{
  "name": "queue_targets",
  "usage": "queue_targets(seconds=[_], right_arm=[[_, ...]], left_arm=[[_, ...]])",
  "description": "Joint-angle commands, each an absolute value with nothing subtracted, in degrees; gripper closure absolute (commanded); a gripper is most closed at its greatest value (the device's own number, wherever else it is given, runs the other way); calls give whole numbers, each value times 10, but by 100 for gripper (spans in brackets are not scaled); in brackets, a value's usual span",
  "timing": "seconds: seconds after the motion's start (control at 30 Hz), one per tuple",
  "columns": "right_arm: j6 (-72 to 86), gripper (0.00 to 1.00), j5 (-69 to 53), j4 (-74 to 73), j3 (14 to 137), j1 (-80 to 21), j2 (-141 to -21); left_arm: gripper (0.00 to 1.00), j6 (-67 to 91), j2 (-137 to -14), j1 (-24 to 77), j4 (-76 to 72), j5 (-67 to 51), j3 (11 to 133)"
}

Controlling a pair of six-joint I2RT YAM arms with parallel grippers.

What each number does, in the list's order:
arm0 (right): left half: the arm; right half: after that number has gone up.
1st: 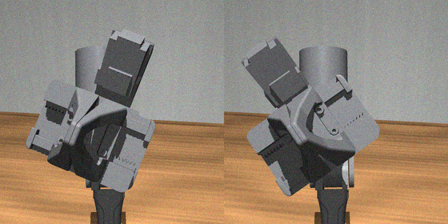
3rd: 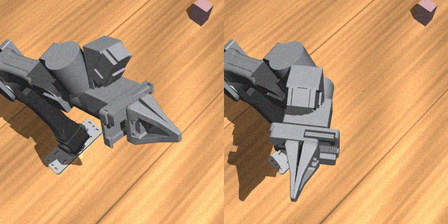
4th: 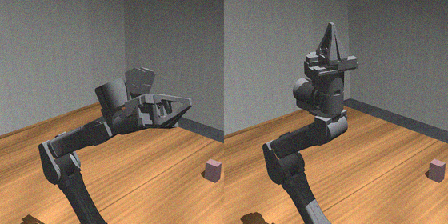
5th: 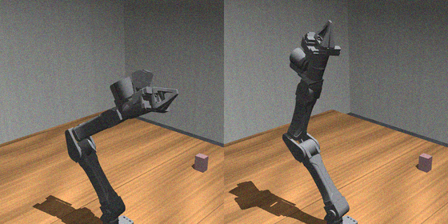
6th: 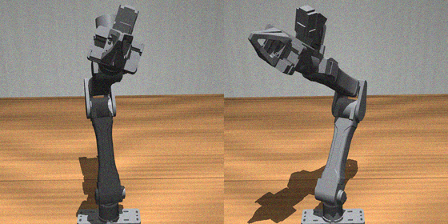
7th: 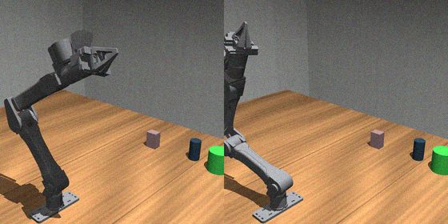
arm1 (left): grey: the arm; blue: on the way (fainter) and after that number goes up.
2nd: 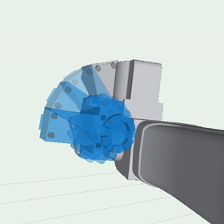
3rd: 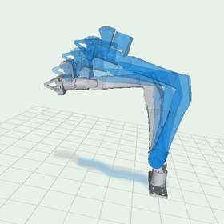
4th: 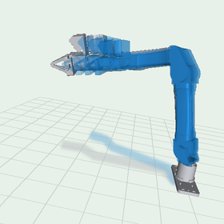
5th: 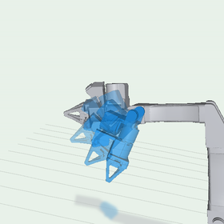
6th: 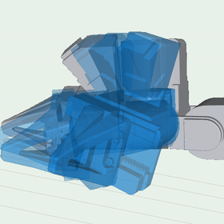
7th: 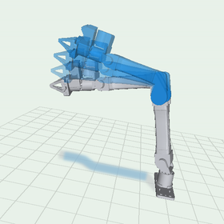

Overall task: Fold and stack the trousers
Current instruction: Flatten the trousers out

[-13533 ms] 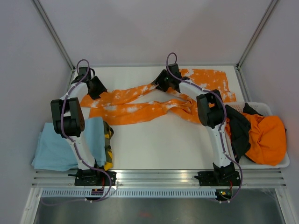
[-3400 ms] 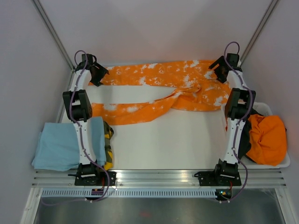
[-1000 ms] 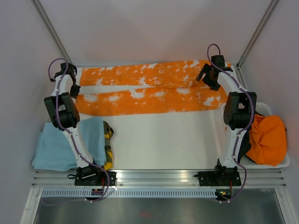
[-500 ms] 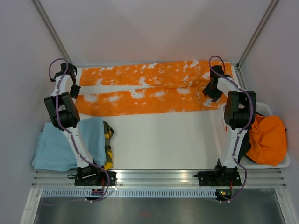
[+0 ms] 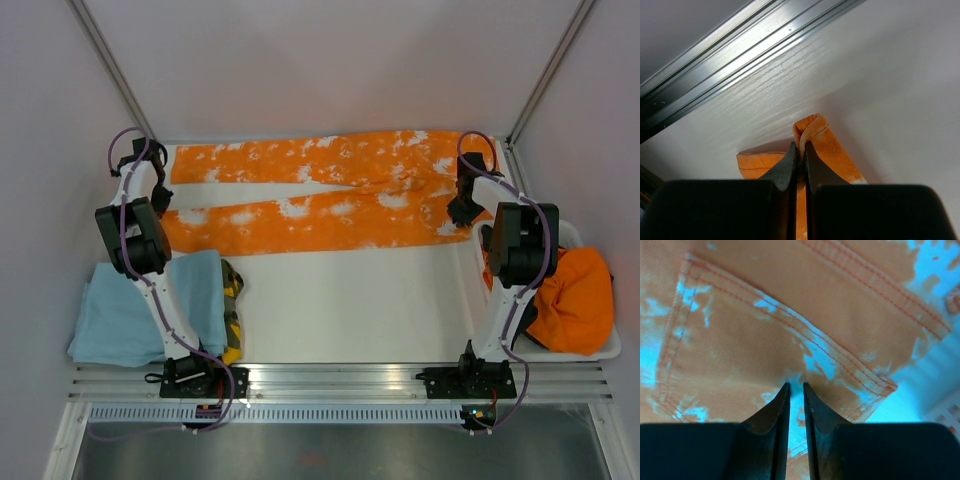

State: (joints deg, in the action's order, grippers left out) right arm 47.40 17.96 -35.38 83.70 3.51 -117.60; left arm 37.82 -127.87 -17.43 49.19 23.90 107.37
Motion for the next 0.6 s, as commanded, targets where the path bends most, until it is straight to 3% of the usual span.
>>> queue_targets(seconds=[0.0,0.17,0.33,0.57], right_arm=[[483,78,232,-466,782,59,-1159],[484,78,262,-488,778,61,-1136],[435,75,201,-451,799,58,-1152],[331,47,109,-380,940,22,-1167]], left_arm=[[98,338,-1261,-179,500,297,1071],[98,322,-1258,-178,511,323,1066],[98,307,-1257,-178,504,320,1069],[98,268,-1240,-172,435,255,1073]])
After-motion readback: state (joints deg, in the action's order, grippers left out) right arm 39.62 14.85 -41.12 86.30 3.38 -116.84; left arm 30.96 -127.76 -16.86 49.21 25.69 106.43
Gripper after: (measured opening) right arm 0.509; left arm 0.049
